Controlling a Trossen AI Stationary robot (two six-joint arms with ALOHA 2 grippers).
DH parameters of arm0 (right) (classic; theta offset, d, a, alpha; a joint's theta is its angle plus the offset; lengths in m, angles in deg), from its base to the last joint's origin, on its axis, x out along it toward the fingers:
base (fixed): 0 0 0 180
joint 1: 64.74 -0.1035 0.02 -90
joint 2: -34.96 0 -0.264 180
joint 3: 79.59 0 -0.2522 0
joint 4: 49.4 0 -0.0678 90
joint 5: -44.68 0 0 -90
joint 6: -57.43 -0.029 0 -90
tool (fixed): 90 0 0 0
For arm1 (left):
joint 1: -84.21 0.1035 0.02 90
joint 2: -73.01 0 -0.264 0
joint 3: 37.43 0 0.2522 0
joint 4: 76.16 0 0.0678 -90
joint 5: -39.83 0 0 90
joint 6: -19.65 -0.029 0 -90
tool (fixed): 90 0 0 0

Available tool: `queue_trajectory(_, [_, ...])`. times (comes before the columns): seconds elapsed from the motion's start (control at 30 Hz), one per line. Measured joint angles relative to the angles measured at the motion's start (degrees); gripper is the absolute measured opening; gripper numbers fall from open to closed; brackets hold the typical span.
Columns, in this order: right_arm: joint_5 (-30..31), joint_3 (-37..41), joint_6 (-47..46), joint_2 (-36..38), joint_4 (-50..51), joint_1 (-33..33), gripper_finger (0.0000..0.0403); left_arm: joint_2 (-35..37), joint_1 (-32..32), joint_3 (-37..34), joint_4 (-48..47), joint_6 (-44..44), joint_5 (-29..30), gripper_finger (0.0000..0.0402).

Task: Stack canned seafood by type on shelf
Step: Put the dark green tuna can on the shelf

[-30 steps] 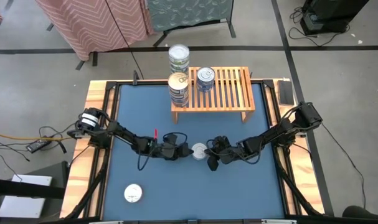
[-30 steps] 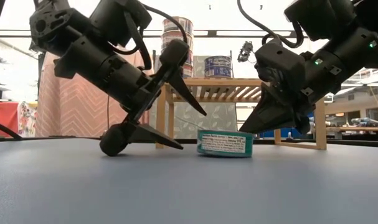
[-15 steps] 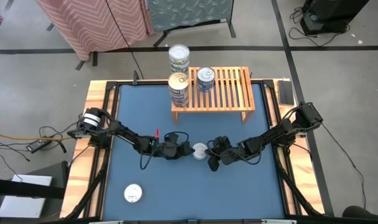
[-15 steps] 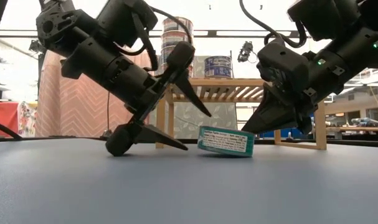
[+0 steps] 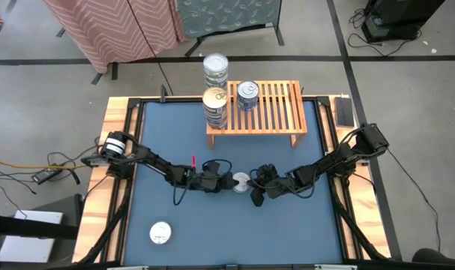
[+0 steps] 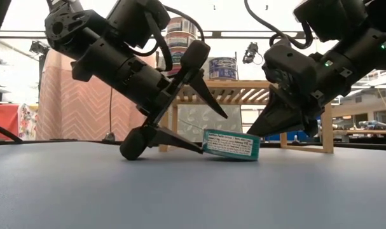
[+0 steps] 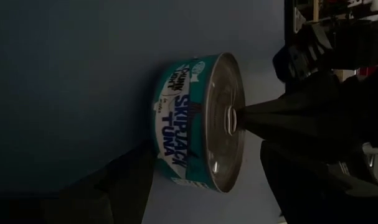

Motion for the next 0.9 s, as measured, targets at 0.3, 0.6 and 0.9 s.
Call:
queue_trajectory(0.3, [-0.1, 0.0, 1.1, 0.1, 0.3, 0.0, 0.0004, -0.6, 0.6, 1.4, -1.3, -0.8, -1.8, 0.0294])
queue_trajectory(0.6, [0.5, 0.0, 0.6, -1.1, -0.7, -0.5, 0.0004, -0.7, 0.7, 1.1, 0.1, -1.2, -4.1, 0.0294])
queue_trajectory(0.9, [0.7, 0.0, -0.5, -1.2, -0.8, -1.2, 0.0004, -0.6, 0.7, 1.6, -3.2, -2.8, -11.5, 0.0294])
